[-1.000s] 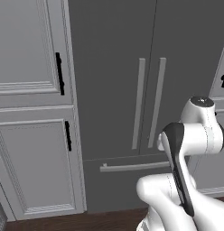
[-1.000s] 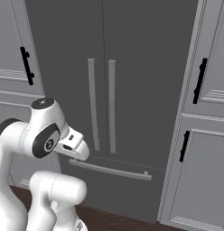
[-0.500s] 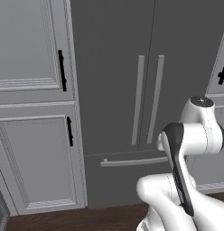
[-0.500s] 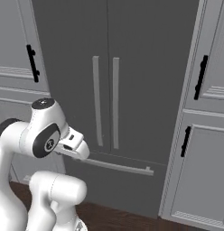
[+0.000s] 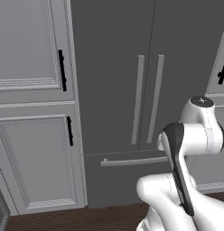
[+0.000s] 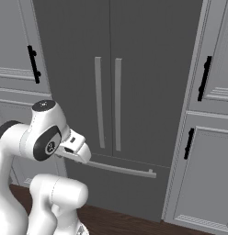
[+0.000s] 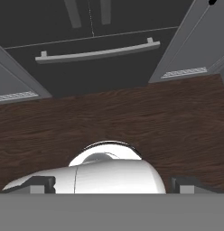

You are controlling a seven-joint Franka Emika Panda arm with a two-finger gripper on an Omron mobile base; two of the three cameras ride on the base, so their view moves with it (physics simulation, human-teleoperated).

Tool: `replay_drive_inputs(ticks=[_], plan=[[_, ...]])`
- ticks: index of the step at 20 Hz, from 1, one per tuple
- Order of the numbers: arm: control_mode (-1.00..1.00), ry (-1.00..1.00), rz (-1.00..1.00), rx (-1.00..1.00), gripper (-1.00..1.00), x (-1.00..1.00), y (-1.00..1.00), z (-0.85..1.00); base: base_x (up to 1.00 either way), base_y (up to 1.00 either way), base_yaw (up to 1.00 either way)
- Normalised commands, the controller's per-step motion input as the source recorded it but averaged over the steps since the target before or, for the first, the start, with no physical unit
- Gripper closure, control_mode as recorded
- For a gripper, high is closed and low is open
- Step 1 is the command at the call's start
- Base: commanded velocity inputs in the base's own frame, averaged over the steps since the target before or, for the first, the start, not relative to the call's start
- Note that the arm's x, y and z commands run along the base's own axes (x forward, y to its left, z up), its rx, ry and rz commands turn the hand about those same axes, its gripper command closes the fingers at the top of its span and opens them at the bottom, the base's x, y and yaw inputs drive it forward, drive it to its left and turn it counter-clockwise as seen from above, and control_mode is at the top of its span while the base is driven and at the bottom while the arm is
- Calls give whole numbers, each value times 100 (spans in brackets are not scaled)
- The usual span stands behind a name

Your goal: Grab a lemon wedge from the fridge and one ice cube from the ice bowl, and put them in the glass of lemonade.

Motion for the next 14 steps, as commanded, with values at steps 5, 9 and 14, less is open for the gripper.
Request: replay_drive_inputs(ticks=[5,9,14], plan=[[-100,0,0,0,-100,0,0,0,0,0,0],[-100,0,3,0,-100,3,-4,0,0,0,0],[-100,-30,23,1,-100,-6,-2,53,0,0,0]])
